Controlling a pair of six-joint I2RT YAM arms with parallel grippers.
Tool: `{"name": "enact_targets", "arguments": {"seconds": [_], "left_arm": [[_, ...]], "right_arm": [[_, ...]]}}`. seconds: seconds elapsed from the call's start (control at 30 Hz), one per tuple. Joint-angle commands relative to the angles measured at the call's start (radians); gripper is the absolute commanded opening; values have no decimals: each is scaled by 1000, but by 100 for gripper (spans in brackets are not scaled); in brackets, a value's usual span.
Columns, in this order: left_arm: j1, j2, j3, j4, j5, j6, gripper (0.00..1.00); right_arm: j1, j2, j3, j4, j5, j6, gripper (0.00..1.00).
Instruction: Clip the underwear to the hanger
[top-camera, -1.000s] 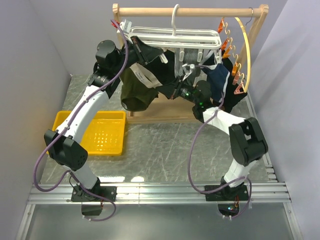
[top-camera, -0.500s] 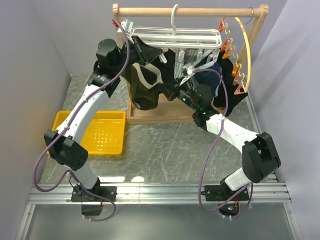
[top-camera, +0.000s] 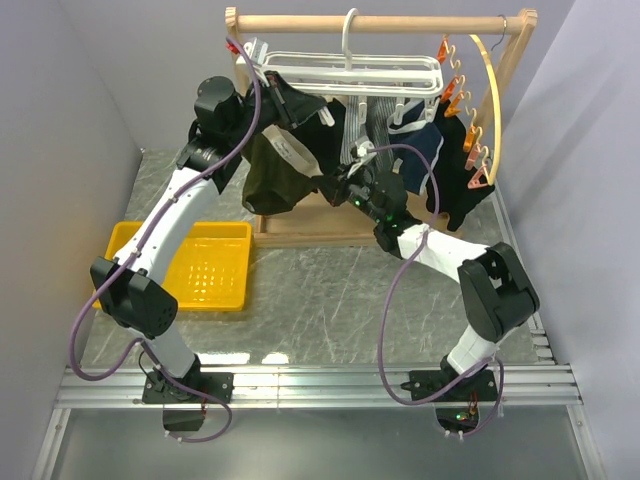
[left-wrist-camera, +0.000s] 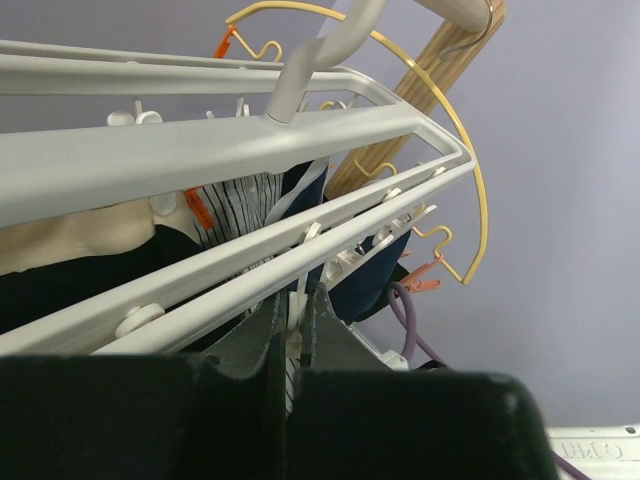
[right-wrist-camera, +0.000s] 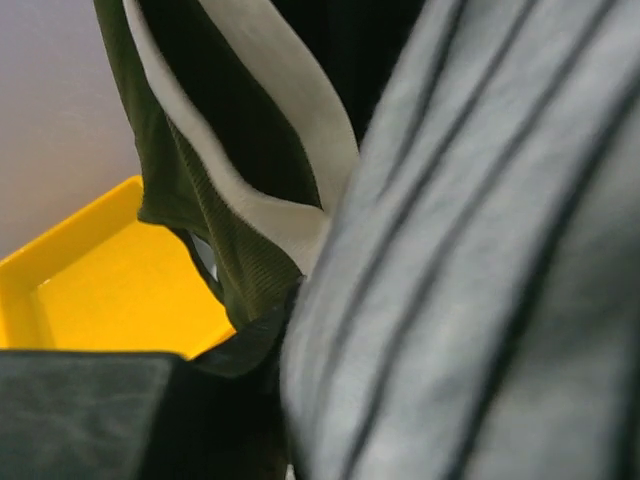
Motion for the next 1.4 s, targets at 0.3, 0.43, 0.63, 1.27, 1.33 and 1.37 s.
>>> {"name": "enact_targets", "arguments": {"seconds": [0.3, 0.43, 0.63, 1.27, 1.33, 1.37], "left_arm": [[-2, 26, 26, -112, 63, 9, 0], [-2, 24, 20, -106, 69, 9, 0], [1, 20, 22, -110, 72, 17, 0], [0, 24, 9, -92, 91, 6, 0], [0, 23, 9, -92, 95, 9, 0], [0, 24, 8, -92, 97, 11, 0]], "right_arm": [[-20, 65, 52, 210, -109, -81, 31], [-33, 73, 48, 227, -131, -112, 35], [-46, 52, 23, 198, -141, -207, 44], [-117, 111, 68, 265, -263, -250, 57], [-122, 136, 98, 281, -275, -265, 58], [-126, 151, 123, 282, -287, -274, 60]]}}
